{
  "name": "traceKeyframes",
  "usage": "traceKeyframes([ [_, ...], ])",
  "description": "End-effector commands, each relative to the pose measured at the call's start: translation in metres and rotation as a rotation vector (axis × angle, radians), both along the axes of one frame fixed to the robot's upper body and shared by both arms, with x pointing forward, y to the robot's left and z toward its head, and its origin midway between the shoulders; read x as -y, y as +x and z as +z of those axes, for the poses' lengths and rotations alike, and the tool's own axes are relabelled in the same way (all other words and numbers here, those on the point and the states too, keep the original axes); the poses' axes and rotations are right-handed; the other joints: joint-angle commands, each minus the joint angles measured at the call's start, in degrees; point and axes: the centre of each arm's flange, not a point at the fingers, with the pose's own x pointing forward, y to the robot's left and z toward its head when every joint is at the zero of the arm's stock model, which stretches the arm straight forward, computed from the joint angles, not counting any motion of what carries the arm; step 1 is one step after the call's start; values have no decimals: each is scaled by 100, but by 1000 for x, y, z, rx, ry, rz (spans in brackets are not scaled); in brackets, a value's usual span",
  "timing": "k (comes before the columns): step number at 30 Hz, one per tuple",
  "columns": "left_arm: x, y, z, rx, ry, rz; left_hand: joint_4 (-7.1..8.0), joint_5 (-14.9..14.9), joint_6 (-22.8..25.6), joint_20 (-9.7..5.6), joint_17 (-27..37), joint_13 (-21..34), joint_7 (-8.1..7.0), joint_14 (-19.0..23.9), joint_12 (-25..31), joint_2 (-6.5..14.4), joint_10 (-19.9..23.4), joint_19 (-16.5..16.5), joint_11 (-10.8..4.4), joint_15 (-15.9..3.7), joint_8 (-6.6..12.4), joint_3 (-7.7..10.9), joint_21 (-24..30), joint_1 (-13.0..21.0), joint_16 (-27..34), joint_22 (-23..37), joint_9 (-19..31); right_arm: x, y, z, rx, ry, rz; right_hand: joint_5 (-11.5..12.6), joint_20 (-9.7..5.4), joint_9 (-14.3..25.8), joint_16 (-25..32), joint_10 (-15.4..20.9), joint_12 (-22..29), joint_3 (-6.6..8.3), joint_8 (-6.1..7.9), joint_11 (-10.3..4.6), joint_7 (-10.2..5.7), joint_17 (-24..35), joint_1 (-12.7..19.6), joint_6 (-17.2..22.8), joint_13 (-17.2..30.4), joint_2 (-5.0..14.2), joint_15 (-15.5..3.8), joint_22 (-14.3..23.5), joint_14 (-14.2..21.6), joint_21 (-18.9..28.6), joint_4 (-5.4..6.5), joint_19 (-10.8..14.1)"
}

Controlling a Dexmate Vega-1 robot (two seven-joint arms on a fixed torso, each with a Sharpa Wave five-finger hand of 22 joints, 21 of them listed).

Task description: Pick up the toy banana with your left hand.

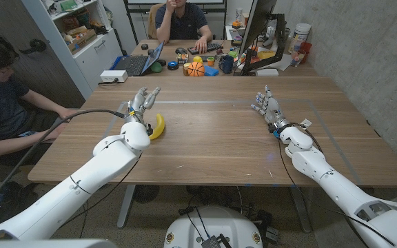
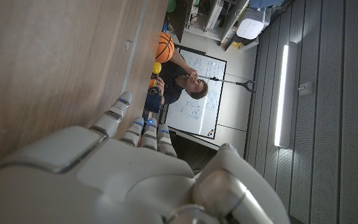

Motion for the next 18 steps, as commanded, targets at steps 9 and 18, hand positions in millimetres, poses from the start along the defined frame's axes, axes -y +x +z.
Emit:
traceKeyframes([
  [9, -4, 8, -24, -86, -33, 151, -63, -42, 511, -79, 33, 42, -50, 248, 142, 135, 295, 184, 0, -70, 208, 82, 68, 126, 33, 30, 69, 0, -5, -4, 4, 4, 4, 28, 53, 11, 31, 2, 32, -42, 33, 38, 16, 15, 57, -19, 25, -9, 69, 12, -14, 33, 17, 16],
  [18, -2, 13, -28, -98, -19, 195, -206, -62, 726, -117, 23, 56, -260, 398, 210, 177, 463, 301, -20, -100, 286, 167, 91, 304, 35, 29, 105, -3, -8, -4, 16, 6, 13, 28, 57, 11, 32, -8, 28, -47, 33, 33, 13, 16, 58, -20, 25, -6, 74, 12, -14, 35, 17, 16],
])
